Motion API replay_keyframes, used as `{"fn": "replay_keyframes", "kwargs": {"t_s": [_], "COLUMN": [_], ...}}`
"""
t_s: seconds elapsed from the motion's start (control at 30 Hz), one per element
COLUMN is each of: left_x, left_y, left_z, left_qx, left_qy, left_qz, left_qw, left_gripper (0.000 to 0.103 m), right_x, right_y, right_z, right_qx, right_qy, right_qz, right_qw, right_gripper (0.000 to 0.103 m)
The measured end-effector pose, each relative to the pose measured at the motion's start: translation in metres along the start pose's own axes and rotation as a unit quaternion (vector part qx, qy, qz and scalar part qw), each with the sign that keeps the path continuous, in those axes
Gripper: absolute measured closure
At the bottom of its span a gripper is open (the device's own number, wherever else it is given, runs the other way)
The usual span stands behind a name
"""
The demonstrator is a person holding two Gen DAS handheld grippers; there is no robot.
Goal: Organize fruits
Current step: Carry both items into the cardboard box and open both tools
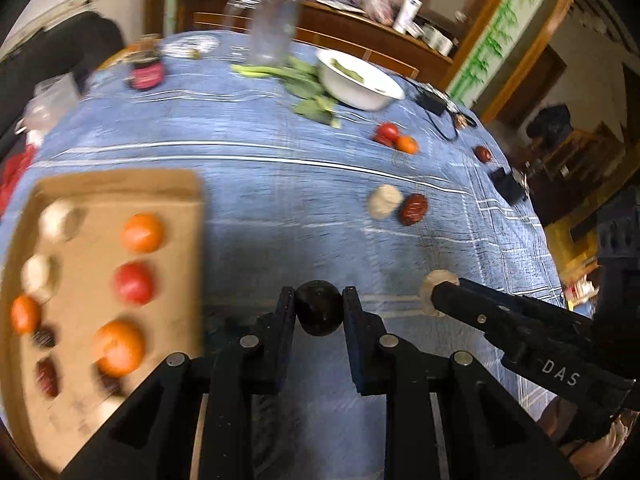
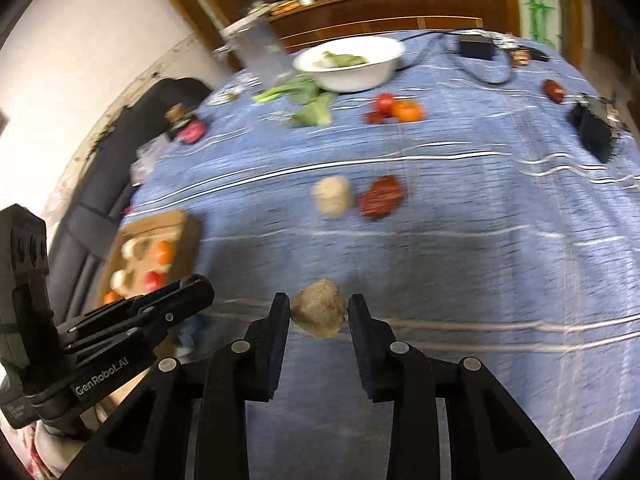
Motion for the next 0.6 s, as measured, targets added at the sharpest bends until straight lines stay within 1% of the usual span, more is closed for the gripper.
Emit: {"fn": "replay_keyframes", "kwargs": {"t_s": [0.13, 0.27, 0.33, 0.47, 0.6], "left_x": [-0.015, -0.036, -0.047, -0.059, -0.063], "left_y": [0.062, 0.12, 0.149, 0.184, 0.202], "left_z": [0.039, 0.057, 0.06, 0.057, 0.054], "left_qx": [0.04, 0.082, 0.106, 0.117, 0.122], "left_qy": [-0.012, -0.005, 0.004, 0.02, 0.029], "left_qz": [0.028, 0.051, 0.062, 0.088, 0.091], "left_qw": [0.9987, 0.9953, 0.9924, 0.989, 0.9879], "left_gripper": [0.081, 0.081, 0.08, 0.08, 0.08], "right_x": [-0.005, -0.02, -0.029, -0.048, -0.064], "right_y": [0.067, 0.129, 0.153, 0.189, 0.205], "right_z": [-0.009, -0.024, -0.034, -0.058, -0.081], "right_qx": [0.04, 0.065, 0.07, 0.068, 0.054], "right_qy": [0.014, 0.034, 0.045, 0.07, 0.092], "right_qz": [0.039, 0.085, 0.105, 0.146, 0.17], "right_qw": [0.998, 0.994, 0.991, 0.985, 0.98], "right_gripper": [0.07, 0.07, 0.069, 0.069, 0.069]}}
Point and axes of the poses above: each gripper's, at about its wrist camera, not at the fingertips, and z roughly against the way its jaws point, y to its left, x to its top, the point moved 10 cm from there along -z, roughly the way its jaws point, and after that the axes turned 9 degrees about z, right-handed, at the moved point
